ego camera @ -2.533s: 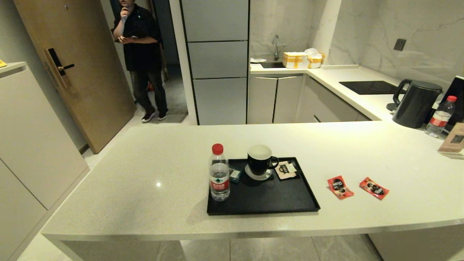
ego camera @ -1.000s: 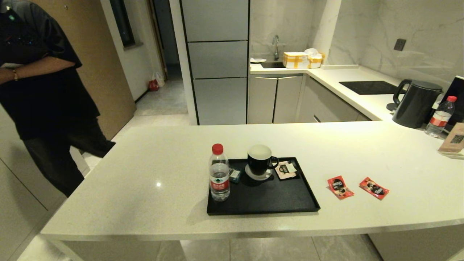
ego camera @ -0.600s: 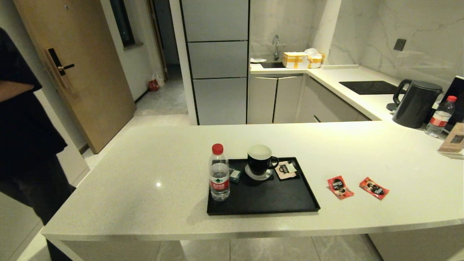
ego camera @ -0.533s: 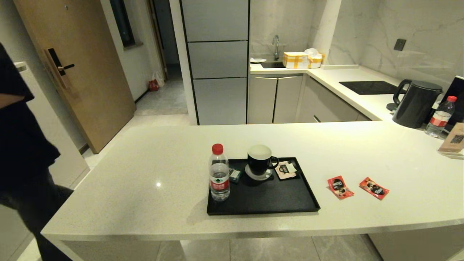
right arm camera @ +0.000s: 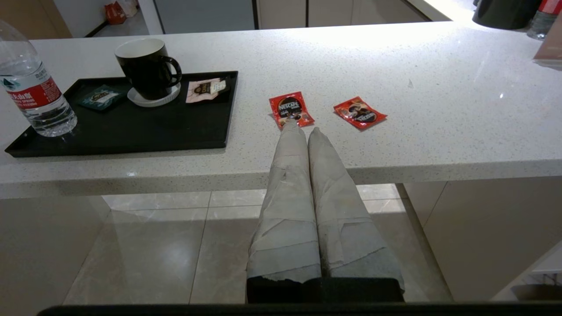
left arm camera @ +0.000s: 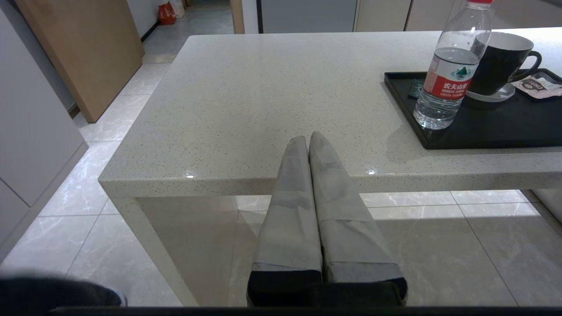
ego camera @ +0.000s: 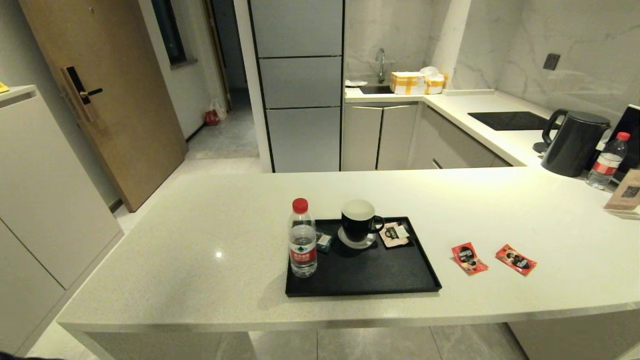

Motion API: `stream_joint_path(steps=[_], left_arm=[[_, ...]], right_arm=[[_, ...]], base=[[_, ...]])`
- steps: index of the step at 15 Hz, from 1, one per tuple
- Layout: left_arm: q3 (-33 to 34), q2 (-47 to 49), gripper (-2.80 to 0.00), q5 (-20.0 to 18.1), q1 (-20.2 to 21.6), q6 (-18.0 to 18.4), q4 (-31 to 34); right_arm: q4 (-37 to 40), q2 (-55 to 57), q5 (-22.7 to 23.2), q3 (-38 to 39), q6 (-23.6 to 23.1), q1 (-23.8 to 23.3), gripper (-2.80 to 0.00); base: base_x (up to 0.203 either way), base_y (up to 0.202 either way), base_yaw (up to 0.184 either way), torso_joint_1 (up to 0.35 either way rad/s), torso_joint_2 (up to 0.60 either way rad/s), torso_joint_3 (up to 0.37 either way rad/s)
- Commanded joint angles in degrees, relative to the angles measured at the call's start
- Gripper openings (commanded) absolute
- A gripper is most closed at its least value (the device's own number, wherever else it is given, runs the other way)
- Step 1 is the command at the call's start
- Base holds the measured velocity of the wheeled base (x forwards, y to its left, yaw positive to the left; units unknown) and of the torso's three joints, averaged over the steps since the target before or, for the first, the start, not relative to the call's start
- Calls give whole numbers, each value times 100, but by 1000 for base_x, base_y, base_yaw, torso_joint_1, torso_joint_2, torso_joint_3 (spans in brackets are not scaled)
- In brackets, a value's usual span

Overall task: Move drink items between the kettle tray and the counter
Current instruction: Return the tea bag to its original position

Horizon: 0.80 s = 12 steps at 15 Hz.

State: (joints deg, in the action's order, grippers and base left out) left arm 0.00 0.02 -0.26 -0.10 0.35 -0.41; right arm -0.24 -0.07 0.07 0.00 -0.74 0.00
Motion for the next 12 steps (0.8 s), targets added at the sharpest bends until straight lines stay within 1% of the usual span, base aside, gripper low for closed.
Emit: stream_joint_path(steps=[1,12], left_arm=[[0,-2,-280,0,1,0,-2],[0,-2,-280,0,1,0,-2]], right_arm=[[-2,7,1,0,-5,0,-280],[-2,7,1,0,-5,0,-280]], base=[[0,0,0,0,0,0],[0,0,0,0,0,0]])
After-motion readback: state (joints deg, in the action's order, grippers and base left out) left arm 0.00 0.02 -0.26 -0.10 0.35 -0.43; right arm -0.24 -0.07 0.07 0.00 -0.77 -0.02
